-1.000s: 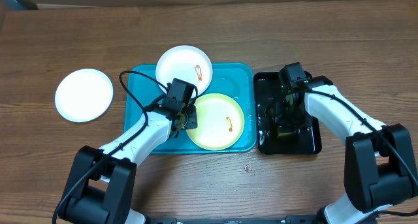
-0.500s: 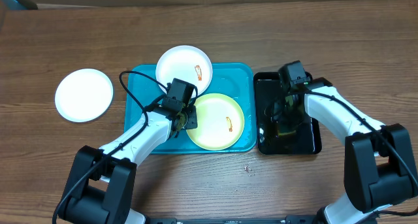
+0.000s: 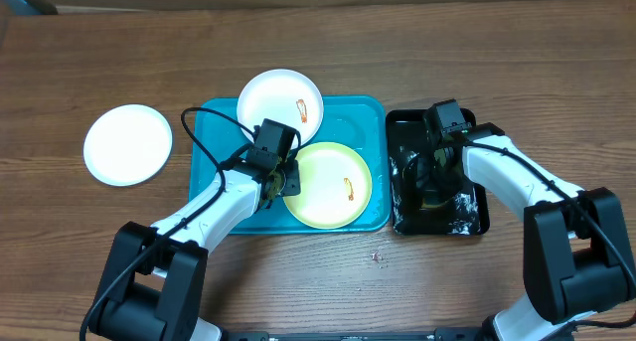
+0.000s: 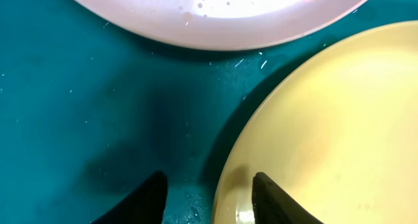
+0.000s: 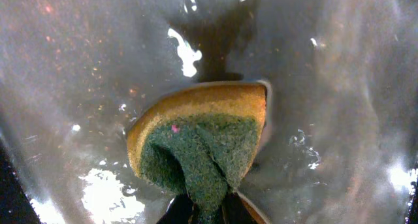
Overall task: Clean dirty plates on tray and stack at the side
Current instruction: 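Rub the sponge in the black tray water with the right gripper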
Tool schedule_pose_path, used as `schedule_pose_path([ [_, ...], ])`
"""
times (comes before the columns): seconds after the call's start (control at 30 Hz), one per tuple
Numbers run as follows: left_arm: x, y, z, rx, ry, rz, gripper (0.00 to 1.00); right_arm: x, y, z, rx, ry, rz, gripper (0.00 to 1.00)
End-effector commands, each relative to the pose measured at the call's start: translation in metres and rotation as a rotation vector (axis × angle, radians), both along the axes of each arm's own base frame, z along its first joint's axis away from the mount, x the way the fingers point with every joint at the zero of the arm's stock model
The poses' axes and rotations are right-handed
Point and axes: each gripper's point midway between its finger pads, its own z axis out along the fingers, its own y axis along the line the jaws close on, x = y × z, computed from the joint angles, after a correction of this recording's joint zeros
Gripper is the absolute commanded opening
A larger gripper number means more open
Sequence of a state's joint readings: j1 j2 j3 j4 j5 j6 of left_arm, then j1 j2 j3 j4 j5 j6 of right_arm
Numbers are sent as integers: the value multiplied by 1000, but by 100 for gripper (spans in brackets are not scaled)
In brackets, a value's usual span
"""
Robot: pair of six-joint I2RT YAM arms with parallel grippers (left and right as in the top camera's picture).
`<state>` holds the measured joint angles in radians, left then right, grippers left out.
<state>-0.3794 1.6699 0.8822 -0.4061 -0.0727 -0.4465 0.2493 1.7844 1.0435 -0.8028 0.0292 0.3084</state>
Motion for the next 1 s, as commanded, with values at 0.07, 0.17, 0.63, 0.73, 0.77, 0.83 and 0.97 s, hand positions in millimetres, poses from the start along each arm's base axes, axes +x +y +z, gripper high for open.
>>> schedule_pose_path([
  [0.07,0,2,0,8,-9,7,22,8,2,19,7,-23,23,4],
  [0.17,-1,3,0,11,-2,7,4,13,0,42,-4,-46,21,4],
  [0.63,-15,-4,-4,-27,61,-14,27,15,-10,86,-46,-134,15,4],
  [0.73,-14,-5,-4,-32,59,-16,16,21,-8,90,-41,-158,16,4],
  [0.77,-14,-5,-4,-36,60,-18,11,22,-8,94,-41,-160,22,4],
  [0.83,-15,-7,-4,-43,63,-21,4,23,-7,105,-43,-164,41,4],
  [0.97,-15,-7,-4,-43,62,-21,4,26,3,125,-36,-183,65,4],
])
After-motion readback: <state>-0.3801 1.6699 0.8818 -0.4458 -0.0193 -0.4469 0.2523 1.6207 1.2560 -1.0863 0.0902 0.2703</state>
